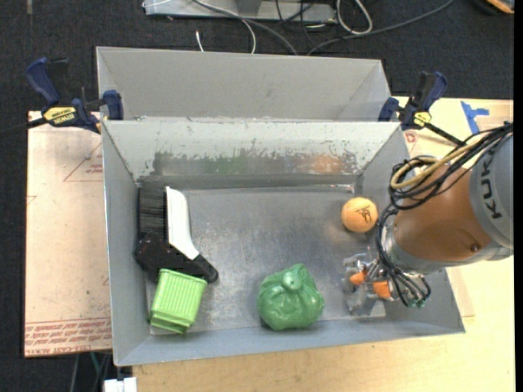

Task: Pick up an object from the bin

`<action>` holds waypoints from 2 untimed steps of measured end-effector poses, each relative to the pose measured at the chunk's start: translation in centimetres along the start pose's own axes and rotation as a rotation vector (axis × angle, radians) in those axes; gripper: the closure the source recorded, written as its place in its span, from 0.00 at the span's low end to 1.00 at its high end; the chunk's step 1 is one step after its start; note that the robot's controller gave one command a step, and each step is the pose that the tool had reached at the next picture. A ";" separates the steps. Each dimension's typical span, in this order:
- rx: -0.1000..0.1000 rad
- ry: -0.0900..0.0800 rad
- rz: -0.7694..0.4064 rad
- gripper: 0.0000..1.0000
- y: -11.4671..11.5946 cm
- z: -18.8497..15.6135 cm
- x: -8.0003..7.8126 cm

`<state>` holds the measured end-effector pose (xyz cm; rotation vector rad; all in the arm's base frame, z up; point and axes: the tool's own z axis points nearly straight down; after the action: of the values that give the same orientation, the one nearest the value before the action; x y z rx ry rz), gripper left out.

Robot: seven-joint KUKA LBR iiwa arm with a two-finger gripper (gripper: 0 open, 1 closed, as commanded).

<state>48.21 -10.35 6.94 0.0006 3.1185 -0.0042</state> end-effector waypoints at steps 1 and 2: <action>0.000 0.000 0.000 1.00 0.0 0.0 0.0; -0.001 0.003 -0.001 1.00 0.1 -1.9 0.0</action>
Offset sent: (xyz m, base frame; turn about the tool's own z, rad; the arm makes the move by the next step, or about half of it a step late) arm 0.0000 0.0002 0.0339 -0.0004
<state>48.13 -10.27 8.81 -0.0016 3.1210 -0.0025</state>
